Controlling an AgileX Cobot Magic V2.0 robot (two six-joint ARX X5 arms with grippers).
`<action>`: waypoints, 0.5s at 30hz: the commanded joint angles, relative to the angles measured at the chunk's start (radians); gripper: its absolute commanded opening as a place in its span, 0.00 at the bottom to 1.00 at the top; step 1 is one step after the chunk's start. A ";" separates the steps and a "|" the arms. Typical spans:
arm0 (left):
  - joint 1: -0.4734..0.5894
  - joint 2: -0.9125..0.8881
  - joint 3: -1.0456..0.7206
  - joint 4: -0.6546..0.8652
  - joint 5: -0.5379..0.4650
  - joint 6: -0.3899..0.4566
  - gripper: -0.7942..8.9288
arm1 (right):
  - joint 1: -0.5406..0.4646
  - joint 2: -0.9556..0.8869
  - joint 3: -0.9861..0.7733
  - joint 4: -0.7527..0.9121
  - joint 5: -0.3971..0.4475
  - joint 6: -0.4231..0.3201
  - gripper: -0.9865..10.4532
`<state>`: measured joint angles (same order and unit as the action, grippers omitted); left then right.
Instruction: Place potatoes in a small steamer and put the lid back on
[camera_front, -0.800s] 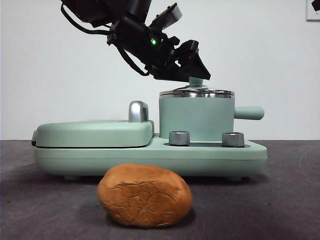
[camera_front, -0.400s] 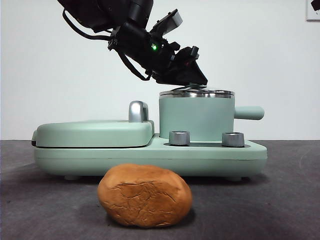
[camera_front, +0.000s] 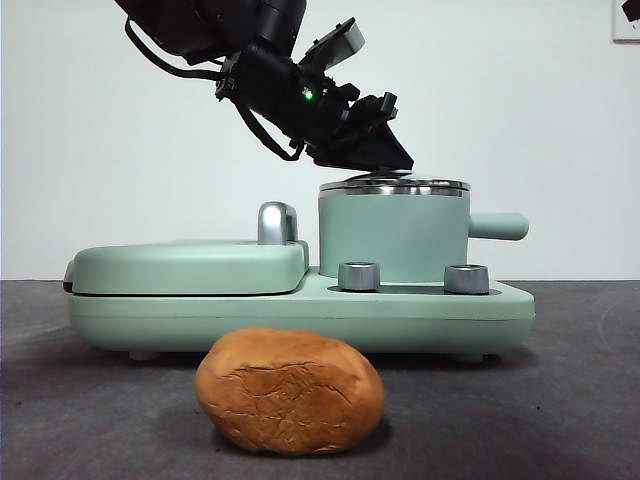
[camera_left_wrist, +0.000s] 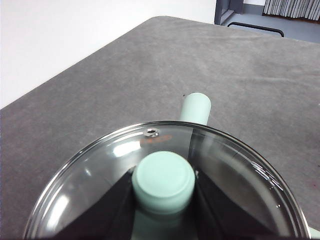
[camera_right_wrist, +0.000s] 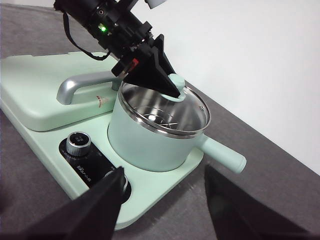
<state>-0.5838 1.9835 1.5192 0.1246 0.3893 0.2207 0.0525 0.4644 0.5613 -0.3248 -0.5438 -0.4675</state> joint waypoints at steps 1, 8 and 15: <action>-0.005 0.019 0.027 0.031 -0.001 0.002 0.10 | 0.004 0.004 0.017 0.009 0.003 -0.003 0.31; -0.004 0.016 0.086 0.024 -0.001 0.006 0.10 | 0.004 0.004 0.017 0.008 0.002 -0.004 0.31; -0.005 -0.007 0.177 0.004 -0.001 0.005 0.10 | 0.004 0.004 0.017 0.006 0.002 -0.003 0.31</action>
<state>-0.5838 1.9831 1.6608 0.1089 0.3882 0.2207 0.0525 0.4644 0.5613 -0.3252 -0.5438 -0.4675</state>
